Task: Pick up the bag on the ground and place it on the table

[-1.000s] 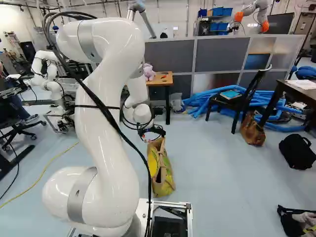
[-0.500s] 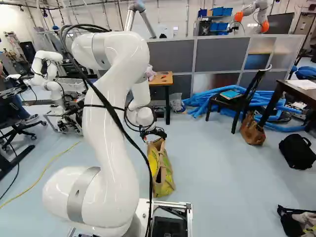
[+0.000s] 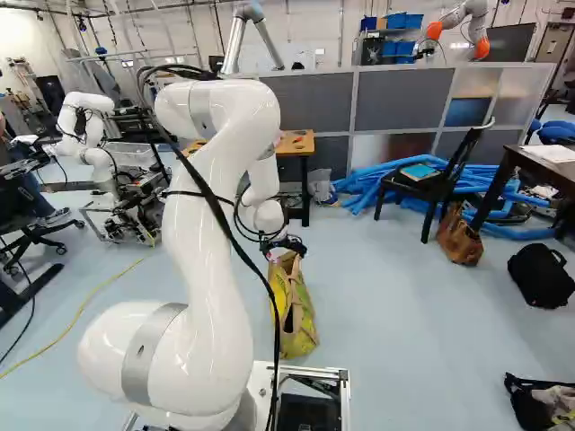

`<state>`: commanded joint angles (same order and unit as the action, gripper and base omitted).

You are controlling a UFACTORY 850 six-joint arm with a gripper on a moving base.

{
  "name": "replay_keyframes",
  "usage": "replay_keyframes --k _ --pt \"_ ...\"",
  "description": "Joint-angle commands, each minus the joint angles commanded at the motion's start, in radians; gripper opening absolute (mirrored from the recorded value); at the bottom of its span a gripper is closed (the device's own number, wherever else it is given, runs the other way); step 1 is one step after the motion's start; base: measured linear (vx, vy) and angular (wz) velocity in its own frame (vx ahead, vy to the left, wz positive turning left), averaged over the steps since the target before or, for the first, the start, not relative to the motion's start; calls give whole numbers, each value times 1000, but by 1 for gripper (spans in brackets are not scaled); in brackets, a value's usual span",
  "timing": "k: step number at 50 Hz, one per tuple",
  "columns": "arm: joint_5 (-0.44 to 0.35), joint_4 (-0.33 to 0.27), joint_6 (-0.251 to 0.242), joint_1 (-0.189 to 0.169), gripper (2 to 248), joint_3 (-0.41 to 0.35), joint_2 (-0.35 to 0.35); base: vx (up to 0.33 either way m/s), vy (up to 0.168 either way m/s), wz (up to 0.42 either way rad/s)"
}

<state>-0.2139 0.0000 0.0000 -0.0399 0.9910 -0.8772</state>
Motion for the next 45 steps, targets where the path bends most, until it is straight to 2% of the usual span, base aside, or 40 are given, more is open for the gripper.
replay_keyframes --k 45 --pt "0 0 0 -7 247 132 -176 0 0 0"
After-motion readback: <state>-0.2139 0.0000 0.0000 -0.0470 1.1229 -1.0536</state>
